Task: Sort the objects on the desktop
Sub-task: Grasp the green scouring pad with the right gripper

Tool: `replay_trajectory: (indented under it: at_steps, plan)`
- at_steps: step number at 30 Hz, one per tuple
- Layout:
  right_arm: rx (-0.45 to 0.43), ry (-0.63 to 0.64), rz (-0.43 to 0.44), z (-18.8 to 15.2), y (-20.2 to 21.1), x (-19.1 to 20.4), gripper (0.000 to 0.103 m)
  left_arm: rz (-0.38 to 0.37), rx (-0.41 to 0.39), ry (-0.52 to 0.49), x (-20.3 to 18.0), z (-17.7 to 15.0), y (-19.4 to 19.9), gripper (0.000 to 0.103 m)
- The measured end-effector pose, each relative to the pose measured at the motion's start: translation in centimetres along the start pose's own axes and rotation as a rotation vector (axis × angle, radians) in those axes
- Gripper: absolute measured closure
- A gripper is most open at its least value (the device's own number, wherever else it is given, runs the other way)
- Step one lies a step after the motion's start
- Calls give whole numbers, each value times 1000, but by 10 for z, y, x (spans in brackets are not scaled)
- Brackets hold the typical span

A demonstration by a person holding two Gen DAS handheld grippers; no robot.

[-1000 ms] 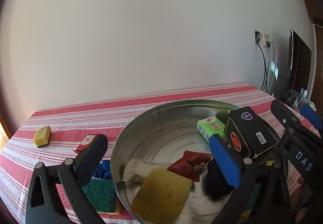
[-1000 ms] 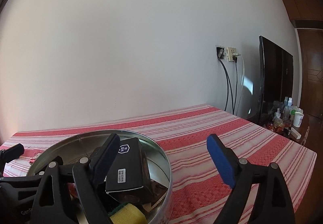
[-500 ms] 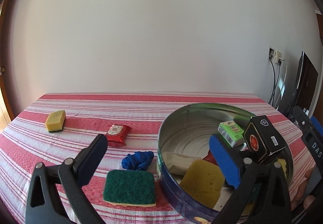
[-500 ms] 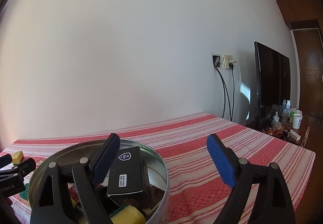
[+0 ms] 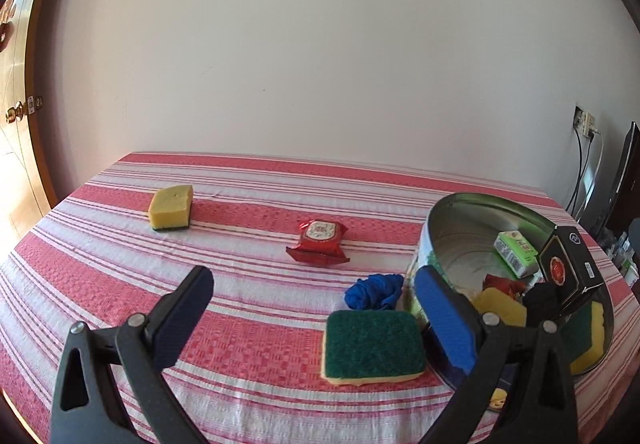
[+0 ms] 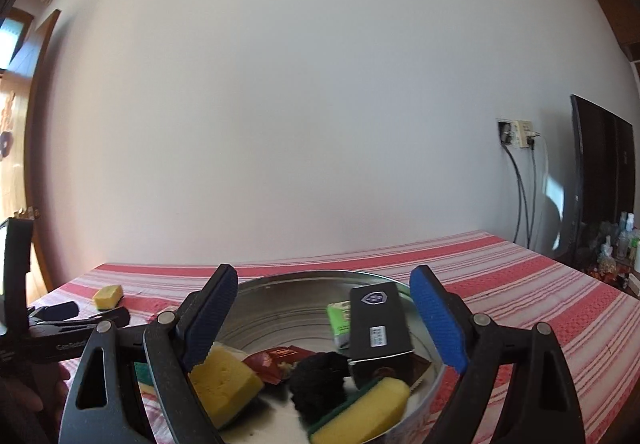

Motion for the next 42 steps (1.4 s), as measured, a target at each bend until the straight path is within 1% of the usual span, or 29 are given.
replay_trajectory:
  at_steps: [4, 8, 10, 13, 14, 15, 17, 18, 20, 23, 26, 29, 32, 35, 38, 39, 42]
  plan:
    - [35, 95, 137, -2, 0, 41, 13, 52, 28, 26, 25, -3, -4, 1]
    - [116, 226, 257, -10, -8, 83, 13, 87, 42, 36, 45, -8, -3, 1]
    - [175, 318, 336, -19, -13, 106, 13, 94, 44, 35, 54, -8, -1, 1]
    - [313, 457, 523, -35, -19, 143, 13, 110, 32, 51, 70, -5, 5, 1]
    - [356, 500, 569, -40, -22, 154, 13, 113, 26, 65, 77, -4, 9, 1]
    - [389, 545, 593, -44, -26, 163, 14, 112, 23, 80, 84, -4, 12, 1]
    - [438, 633, 614, -49, -34, 177, 15, 105, 16, 112, 98, -3, 18, 1]
    - [466, 679, 625, -52, -39, 183, 18, 103, 13, 128, 104, -4, 20, 1]
    - [540, 786, 642, -62, -51, 196, 20, 99, 10, 158, 116, -5, 21, 1]
    - [650, 930, 625, -82, -70, 207, 22, 100, 16, 184, 129, -9, 21, 1]
    - [731, 1020, 583, -96, -91, 211, 22, 113, 25, 184, 138, -12, 19, 1]
    - [855, 1066, 539, -110, -115, 211, 22, 111, 28, 205, 146, -14, 17, 1]
    - [917, 1132, 496, -120, -129, 215, 22, 94, 37, 227, 151, -16, 14, 1]
    - [984, 1100, 526, -118, -136, 214, 24, 88, 45, 231, 154, -18, 12, 1]
    - [1050, 1065, 558, -116, -138, 209, 36, 87, 48, 230, 155, -18, 11, 1]
    - [1051, 1063, 548, -114, -139, 207, 41, 86, 48, 231, 155, -18, 11, 1]
    - [1056, 1063, 568, -112, -131, 204, 42, 77, 47, 227, 151, -17, 12, 1]
Point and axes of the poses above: each gripper's, at about its wrist camera, not at the fingertips, and y roughly against the way its jaws point, x to its left, z to its top, the point moved 7 cm from there along -y, roughly the way its jaws point, and after that the axes turned 9 degrees about x, right-handed, at the moved point
